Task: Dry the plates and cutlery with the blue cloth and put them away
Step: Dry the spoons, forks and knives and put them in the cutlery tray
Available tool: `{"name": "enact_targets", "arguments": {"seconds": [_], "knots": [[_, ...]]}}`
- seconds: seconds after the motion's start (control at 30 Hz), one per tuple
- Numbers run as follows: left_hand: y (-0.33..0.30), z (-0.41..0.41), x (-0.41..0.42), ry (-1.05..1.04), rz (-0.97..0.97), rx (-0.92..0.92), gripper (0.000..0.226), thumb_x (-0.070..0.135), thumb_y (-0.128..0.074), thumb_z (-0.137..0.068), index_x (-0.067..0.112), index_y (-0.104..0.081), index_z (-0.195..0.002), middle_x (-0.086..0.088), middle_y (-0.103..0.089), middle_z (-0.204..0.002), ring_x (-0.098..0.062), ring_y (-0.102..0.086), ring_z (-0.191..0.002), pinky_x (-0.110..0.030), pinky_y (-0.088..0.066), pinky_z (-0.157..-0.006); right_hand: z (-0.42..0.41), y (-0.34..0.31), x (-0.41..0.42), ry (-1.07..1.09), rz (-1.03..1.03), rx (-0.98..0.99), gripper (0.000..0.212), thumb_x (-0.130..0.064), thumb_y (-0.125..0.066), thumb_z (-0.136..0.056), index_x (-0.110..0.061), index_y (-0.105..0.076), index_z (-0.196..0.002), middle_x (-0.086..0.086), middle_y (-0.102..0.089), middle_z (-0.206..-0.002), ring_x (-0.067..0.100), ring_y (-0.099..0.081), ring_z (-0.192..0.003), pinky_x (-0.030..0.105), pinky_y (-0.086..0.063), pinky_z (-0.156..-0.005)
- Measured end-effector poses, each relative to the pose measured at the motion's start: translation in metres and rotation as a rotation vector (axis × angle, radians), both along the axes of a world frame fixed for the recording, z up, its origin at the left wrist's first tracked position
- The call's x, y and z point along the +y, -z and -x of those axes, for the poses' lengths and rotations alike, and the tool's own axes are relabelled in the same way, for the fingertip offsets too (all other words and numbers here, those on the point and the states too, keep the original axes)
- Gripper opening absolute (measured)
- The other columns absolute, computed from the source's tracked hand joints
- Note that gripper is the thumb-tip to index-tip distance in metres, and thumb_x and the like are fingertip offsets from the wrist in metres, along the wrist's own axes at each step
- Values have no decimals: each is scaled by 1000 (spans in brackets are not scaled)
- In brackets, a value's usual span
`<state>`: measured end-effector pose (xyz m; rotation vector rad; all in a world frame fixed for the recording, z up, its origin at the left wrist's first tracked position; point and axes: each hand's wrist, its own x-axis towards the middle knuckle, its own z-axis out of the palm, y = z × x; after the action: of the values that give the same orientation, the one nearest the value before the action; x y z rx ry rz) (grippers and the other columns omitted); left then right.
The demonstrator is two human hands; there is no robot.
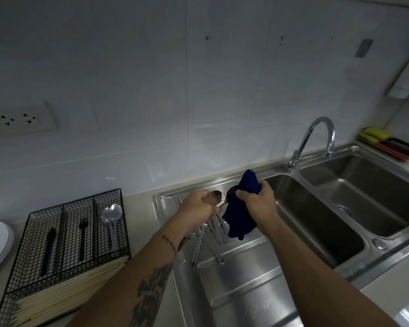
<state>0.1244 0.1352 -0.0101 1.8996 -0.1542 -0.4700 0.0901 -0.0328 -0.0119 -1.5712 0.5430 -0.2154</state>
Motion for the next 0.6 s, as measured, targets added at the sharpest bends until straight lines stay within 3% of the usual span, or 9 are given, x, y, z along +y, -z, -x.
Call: {"name": "enact_targets", "arguments": {"seconds": [0.1, 0.17, 0.3, 0.47, 0.53, 0.6], "knots": [[2, 1, 2, -65, 12, 0, 20, 1, -69, -86, 20, -65, -90, -5, -71, -85, -11, -66, -69, -20, -52, -64, 2, -2, -1, -96, -305, 59, 45, -10, -67, -75, -15, -48, -116, 12, -60, -111, 32, -63, -100, 46, -56, -78], [5, 3, 4, -113, 28, 16, 15, -2, -68, -85, 12, -69, -92, -5, -72, -84, -13, -68, -73, -22, -56, -68, 3, 1, 2, -121, -337, 70, 44, -6, -64, -81, -15, -48, -121, 13, -58, -115, 32, -61, -103, 44, -54, -78], [14, 12, 4, -126, 38, 41, 23, -2, -70, -83, 7, -72, -104, -3, -74, -86, -11, -71, -76, -18, -54, -65, 8, 9, 13, -30, 25, 40, 45, -17, -64, -94, -22, -44, -134, 2, -56, -122, 20, -61, -98, 34, -55, -72], [22, 27, -3, -172, 103, 2, 25, -1, -69, -86, 12, -73, -107, 4, -73, -91, -2, -69, -78, -11, -50, -62, 1, 1, 12, -7, 318, -16, 36, -17, -62, -91, -19, -58, -126, 3, -66, -112, 8, -60, -84, 22, -48, -61], [19, 27, -4, -198, 131, 4, 20, -1, -68, -87, 15, -71, -99, 5, -72, -87, 3, -68, -69, -8, -47, -57, -1, -7, 12, 13, 402, -10, 36, -18, -62, -90, -18, -60, -126, 3, -66, -110, 11, -60, -83, 23, -47, -62], [18, 25, -1, -215, 122, 1, 21, 2, -70, -87, 20, -70, -97, 4, -71, -88, -2, -68, -73, -10, -46, -55, -1, -12, 8, 53, 441, -29, 37, -17, -60, -92, -17, -60, -129, 4, -65, -112, 16, -60, -87, 26, -48, -71]]}}
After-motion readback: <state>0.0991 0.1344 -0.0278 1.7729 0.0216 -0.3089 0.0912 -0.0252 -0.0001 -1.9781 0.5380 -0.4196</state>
